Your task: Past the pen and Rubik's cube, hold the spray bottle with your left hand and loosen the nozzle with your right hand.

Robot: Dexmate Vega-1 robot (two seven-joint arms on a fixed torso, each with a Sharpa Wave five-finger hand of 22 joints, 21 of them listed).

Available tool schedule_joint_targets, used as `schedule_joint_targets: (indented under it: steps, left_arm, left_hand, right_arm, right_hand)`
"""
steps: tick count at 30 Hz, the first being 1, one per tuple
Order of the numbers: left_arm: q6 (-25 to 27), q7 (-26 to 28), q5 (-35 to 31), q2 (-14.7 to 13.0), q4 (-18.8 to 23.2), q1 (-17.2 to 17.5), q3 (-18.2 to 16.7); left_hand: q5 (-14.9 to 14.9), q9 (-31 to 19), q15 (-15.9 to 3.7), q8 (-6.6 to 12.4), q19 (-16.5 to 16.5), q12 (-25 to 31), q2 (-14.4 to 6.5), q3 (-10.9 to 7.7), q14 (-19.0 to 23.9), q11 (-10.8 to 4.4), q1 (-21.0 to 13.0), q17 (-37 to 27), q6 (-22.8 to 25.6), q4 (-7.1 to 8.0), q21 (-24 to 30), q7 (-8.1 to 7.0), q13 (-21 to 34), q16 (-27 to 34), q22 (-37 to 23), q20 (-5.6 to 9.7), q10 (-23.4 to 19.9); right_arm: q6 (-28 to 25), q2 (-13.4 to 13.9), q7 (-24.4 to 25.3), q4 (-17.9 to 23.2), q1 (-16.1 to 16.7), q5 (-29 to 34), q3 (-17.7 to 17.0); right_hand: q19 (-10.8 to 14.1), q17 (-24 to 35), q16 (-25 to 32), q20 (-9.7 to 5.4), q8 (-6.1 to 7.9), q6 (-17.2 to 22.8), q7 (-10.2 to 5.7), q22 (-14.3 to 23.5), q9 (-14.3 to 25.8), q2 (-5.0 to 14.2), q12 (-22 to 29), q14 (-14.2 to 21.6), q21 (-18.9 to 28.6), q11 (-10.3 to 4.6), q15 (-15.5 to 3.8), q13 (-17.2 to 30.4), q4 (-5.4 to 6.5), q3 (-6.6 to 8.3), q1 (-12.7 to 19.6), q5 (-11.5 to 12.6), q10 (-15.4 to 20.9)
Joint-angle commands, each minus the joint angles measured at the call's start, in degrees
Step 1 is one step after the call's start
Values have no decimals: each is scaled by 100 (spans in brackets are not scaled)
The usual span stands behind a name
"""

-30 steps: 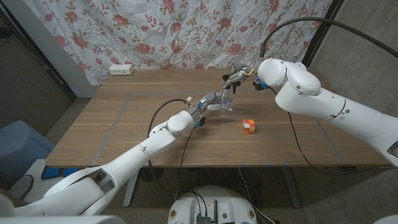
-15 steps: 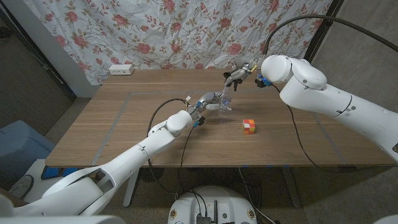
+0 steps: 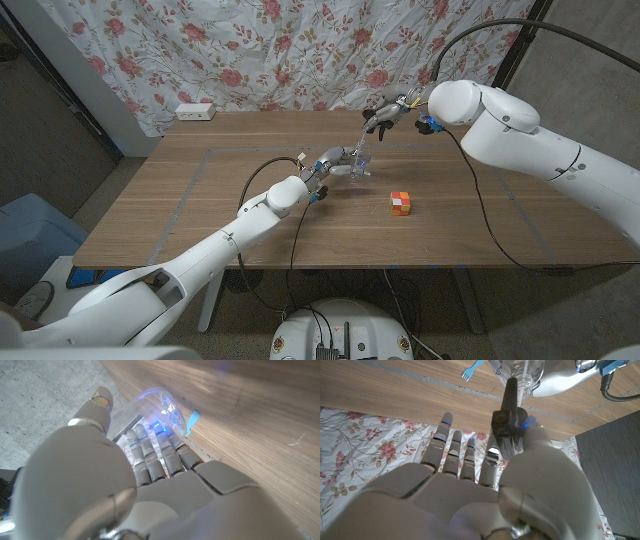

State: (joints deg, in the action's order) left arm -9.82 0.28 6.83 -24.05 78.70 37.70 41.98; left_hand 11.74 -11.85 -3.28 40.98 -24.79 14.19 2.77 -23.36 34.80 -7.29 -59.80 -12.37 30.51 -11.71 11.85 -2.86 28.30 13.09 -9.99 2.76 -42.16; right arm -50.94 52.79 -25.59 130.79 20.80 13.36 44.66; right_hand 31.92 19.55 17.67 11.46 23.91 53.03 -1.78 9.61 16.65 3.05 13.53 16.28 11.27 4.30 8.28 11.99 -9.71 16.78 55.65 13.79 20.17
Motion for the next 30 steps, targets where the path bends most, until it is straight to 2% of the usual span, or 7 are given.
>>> schedule_joint_targets:
  steps: [1, 18, 30]
  left_arm:
    - [73, -79, 39, -63, 17, -16, -17]
    - [216, -16, 76, -172, 181, 114, -63]
    - [208, 1, 76, -171, 152, 124, -58]
  left_hand:
    - [11, -15, -559, 7, -22, 4, -1081, -232, 24, -17, 985, -28, 173, 184, 4, 133, 18, -18, -33, 38, -49]
    - [10, -16, -559, -1, -22, 4, -1084, -236, 22, -18, 986, -28, 171, 183, 4, 131, 23, -16, -34, 37, -55]
    - [9, -17, -563, -1, -25, 3, -1075, -234, 26, -25, 982, -28, 182, 177, 5, 122, 26, -12, -34, 43, -61]
  right_arm:
    - [255, 80, 246, -72, 85, -506, -331]
    - [264, 154, 506, -22, 64, -863, -481]
    - [264, 228, 626, 49, 36, -1007, -531]
  right_hand:
    - [27, 35, 16, -26, 31, 303, -266, 10, 11, 64, -19, 24, -22, -29, -29, 12, 19, 47, 57, 32, 60]
    - [47, 48, 36, -30, 33, 336, -256, 12, -17, 69, -30, 57, -20, -8, -30, 15, 25, 48, 85, 49, 99]
    - [64, 58, 44, -42, 44, 379, -247, 12, -35, 75, -33, 65, -17, -7, -32, 17, 28, 48, 99, 59, 131]
